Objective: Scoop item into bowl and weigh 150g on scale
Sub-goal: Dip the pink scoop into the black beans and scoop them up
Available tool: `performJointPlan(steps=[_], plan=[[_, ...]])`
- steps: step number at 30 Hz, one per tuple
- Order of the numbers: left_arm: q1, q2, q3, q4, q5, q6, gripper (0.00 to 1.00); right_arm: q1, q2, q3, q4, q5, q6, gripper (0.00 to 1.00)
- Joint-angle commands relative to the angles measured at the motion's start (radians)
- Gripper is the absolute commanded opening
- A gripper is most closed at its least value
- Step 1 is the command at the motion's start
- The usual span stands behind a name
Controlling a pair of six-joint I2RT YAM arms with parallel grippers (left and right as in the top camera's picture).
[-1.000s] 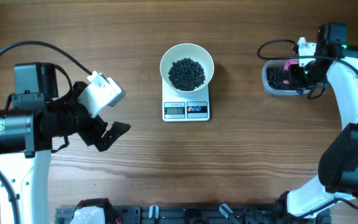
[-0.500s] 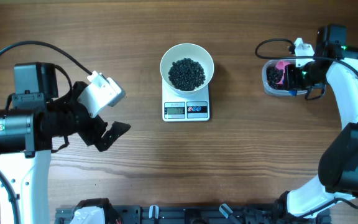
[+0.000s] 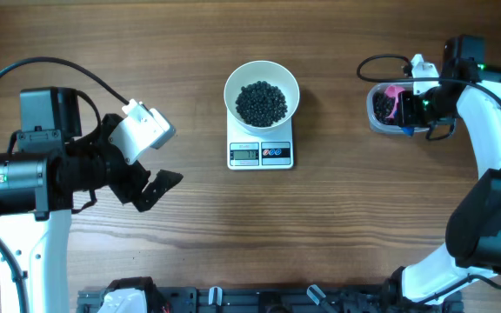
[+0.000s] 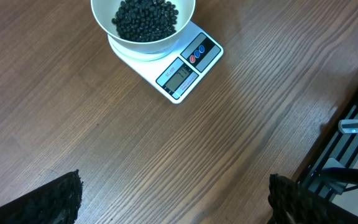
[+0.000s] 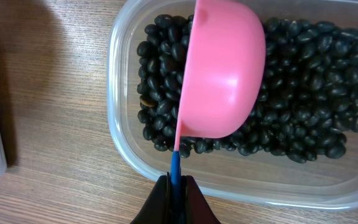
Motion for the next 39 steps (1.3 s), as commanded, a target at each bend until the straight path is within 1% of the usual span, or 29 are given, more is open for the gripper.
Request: performJointPlan(steps=[1, 5, 8, 17, 19, 22, 26, 29, 32, 36, 39], plan=[[-0.004, 0.003, -0.005, -0.001, -0.002, -0.010, 1.00, -0.009, 0.025, -0.011, -0.006, -0.078, 0.002, 0.04], [-0.004, 0.003, -0.005, -0.001, -0.002, -0.010, 1.00, -0.064, 0.025, -0.011, -0.008, -0.195, 0.035, 0.04], [-0.004, 0.003, -0.005, -0.001, -0.002, -0.010, 1.00, -0.116, 0.025, -0.011, -0.016, -0.288, 0.029, 0.04], [-0.004, 0.003, -0.005, -0.001, -0.002, -0.010, 1.00, -0.237, 0.025, -0.011, -0.023, -0.482, 0.025, 0.04], [-0.004, 0.003, -0.005, -0.001, -0.002, -0.010, 1.00, -0.266, 0.025, -0.011, -0.041, -0.523, -0.013, 0.04], [-0.004, 0.003, -0.005, -0.001, -0.002, -0.010, 1.00, -0.312, 0.025, -0.011, -0.077, -0.545, -0.027, 0.04], [-0.004, 0.003, -0.005, -0.001, -0.002, -0.010, 1.00, -0.360, 0.025, -0.011, -0.175, -0.670, -0.131, 0.04], [-0.004, 0.003, -0.005, -0.001, -0.002, -0.010, 1.00, -0.367, 0.023, -0.011, -0.224, -0.679, -0.137, 0.04], [-0.004, 0.003, -0.005, -0.001, -0.002, -0.010, 1.00, -0.361, 0.008, -0.008, -0.279, -0.747, -0.156, 0.04], [-0.004, 0.003, -0.005, -0.001, -0.002, -0.010, 1.00, -0.335, -0.047, -0.006, -0.287, -0.831, -0.145, 0.04], [-0.004, 0.003, -0.005, -0.001, -0.002, -0.010, 1.00, -0.286, -0.106, -0.006, -0.275, -0.836, -0.116, 0.04]])
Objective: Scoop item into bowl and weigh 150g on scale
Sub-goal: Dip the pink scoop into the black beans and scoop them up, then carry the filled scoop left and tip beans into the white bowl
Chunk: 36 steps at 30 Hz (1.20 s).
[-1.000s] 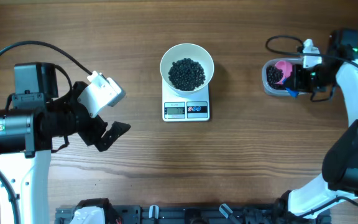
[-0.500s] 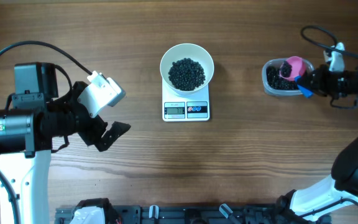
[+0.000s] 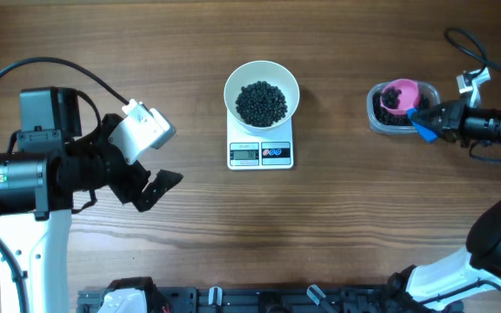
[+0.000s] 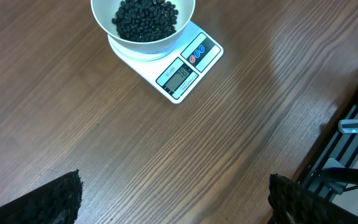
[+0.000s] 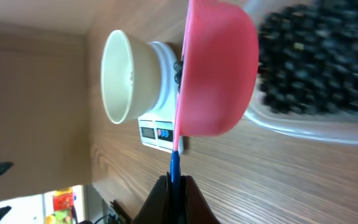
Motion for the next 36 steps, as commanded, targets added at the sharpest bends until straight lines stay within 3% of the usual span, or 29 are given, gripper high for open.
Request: performJointPlan(steps=[1, 6, 13, 19, 25, 36], plan=[[-0.004, 0.003, -0.005, 0.000, -0.002, -0.010, 1.00, 0.069, -0.105, -0.004, 0.021, -0.082, 0.025, 0.04], [-0.004, 0.003, -0.005, 0.000, -0.002, -0.010, 1.00, 0.223, -0.183, -0.004, 0.158, -0.070, 0.170, 0.04], [-0.004, 0.003, -0.005, 0.000, -0.002, -0.010, 1.00, 0.520, -0.216, -0.004, 0.301, 0.213, 0.232, 0.04], [-0.004, 0.003, -0.005, 0.000, -0.002, -0.010, 1.00, 0.785, -0.214, -0.004, 0.419, 0.681, 0.228, 0.04], [-0.004, 0.003, -0.005, 0.000, -0.002, -0.010, 1.00, 0.883, -0.192, -0.007, 0.488, 0.875, 0.169, 0.04], [-0.004, 0.003, -0.005, 0.000, -0.002, -0.010, 1.00, 0.943, -0.140, 0.019, 0.484, 0.922, 0.048, 0.04]])
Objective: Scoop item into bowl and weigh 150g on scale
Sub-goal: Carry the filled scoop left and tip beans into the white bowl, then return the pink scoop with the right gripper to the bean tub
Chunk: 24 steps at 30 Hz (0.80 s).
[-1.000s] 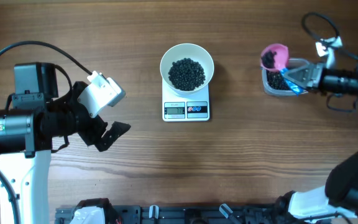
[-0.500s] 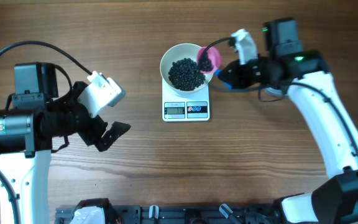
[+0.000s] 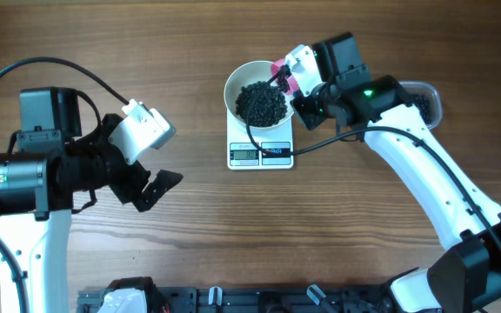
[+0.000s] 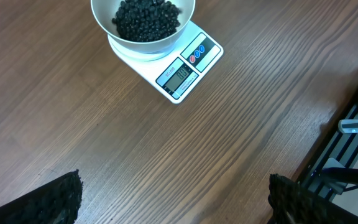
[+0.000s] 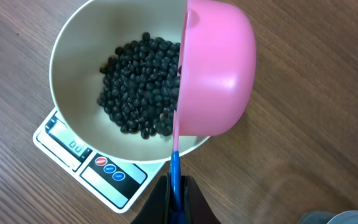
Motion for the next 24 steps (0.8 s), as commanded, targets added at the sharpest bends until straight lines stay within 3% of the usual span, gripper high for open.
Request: performJointPlan(steps=[1, 4, 7, 13, 15, 20, 24], plan=[[-0.004, 0.003, -0.005, 0.000, -0.002, -0.010, 1.00, 0.002, 0.014, 0.011, -0.016, 0.028, -0.073, 0.04], [-0.004, 0.003, -0.005, 0.000, -0.002, -0.010, 1.00, 0.002, 0.002, 0.064, 0.000, 0.117, -0.080, 0.04], [-0.004, 0.003, -0.005, 0.000, -0.002, -0.010, 1.00, 0.006, 0.010, 0.063, -0.013, 0.053, -0.106, 0.04], [-0.004, 0.003, -0.005, 0.000, -0.002, -0.010, 1.00, 0.050, 0.011, 0.085, 0.016, 0.116, -0.122, 0.04], [-0.004, 0.003, -0.005, 0.000, -0.002, -0.010, 1.00, 0.051, 0.023, 0.077, 0.009, 0.039, -0.125, 0.04], [-0.004, 0.003, -0.005, 0.000, -0.002, -0.010, 1.00, 0.057, 0.029, 0.074, 0.056, 0.259, -0.149, 0.04], [-0.004, 0.003, -0.005, 0.000, -0.002, -0.010, 1.00, 0.057, 0.026, 0.074, 0.056, 0.053, -0.149, 0.04]])
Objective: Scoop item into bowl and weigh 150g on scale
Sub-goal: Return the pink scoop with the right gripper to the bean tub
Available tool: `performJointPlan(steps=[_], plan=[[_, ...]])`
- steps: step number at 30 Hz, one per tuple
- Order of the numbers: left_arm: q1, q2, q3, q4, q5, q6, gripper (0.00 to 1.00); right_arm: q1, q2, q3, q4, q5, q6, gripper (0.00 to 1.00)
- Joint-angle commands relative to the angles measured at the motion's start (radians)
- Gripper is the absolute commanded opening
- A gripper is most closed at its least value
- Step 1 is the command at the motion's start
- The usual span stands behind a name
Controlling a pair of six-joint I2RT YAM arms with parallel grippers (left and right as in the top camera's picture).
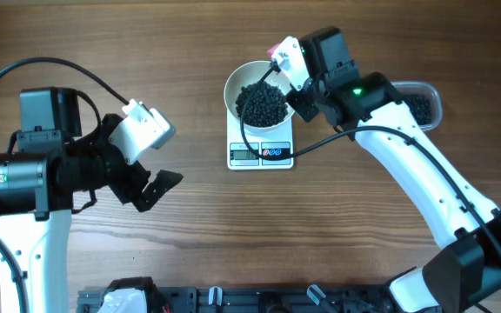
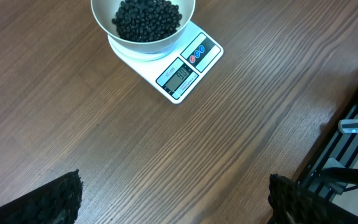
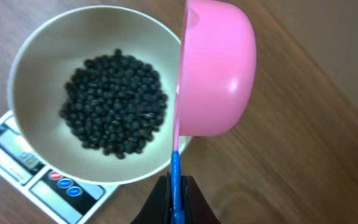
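Observation:
A white bowl (image 1: 262,83) of black beans (image 3: 114,102) stands on a white scale (image 1: 261,155) at the table's middle. My right gripper (image 3: 175,190) is shut on the blue handle of a pink scoop (image 3: 218,68), held on edge beside the bowl's right rim. The scoop (image 1: 279,49) shows at the bowl's top right in the overhead view. A clear tub of beans (image 1: 420,106) sits at the right. My left gripper (image 2: 173,196) is open, low over bare wood, well left of the scale (image 2: 178,73).
A dark rail with fittings (image 1: 259,300) runs along the near table edge. A black cable (image 1: 259,148) loops from the right arm across the scale's front. The left arm's base (image 1: 20,187) fills the left side.
My right gripper has shifted the scoop slightly up and outward along the bowl's right rim. The beans in the bowl look a little fuller. The left arm has not moved.
The right gripper held the pink scoop on edge over the bean tub. Then it had the scoop lifted beside the tub with beans in it. Then the scoop stood tipped at the bowl's right rim, where it remains. The left gripper stayed open throughout.

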Motion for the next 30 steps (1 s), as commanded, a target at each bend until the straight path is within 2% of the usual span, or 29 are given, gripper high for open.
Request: performJointPlan(steps=[1, 6, 9, 10, 20, 26, 30], plan=[[-0.004, 0.003, -0.005, -0.001, -0.002, -0.010, 1.00, 0.006, -0.001, 0.021, 0.019, -0.092, -0.015, 0.04], [-0.004, 0.003, -0.005, -0.001, -0.002, -0.010, 1.00, -0.030, -0.008, 0.021, 0.046, -0.090, 0.142, 0.04], [-0.004, 0.003, -0.005, -0.001, -0.002, -0.010, 1.00, -0.088, -0.032, 0.021, 0.025, -0.090, 0.242, 0.04], [-0.004, 0.003, -0.005, -0.001, -0.002, -0.010, 1.00, -0.147, -0.076, 0.021, -0.021, -0.090, 0.271, 0.04], [-0.004, 0.003, -0.005, -0.001, -0.002, -0.010, 1.00, -0.471, -0.233, 0.021, -0.263, -0.080, 0.295, 0.04], [-0.004, 0.003, -0.005, -0.001, -0.002, -0.010, 1.00, -0.592, -0.232, 0.021, -0.354, -0.064, 0.288, 0.04], [-0.004, 0.003, -0.005, -0.001, -0.002, -0.010, 1.00, -0.623, -0.230, 0.016, -0.384, -0.064, 0.226, 0.04]])
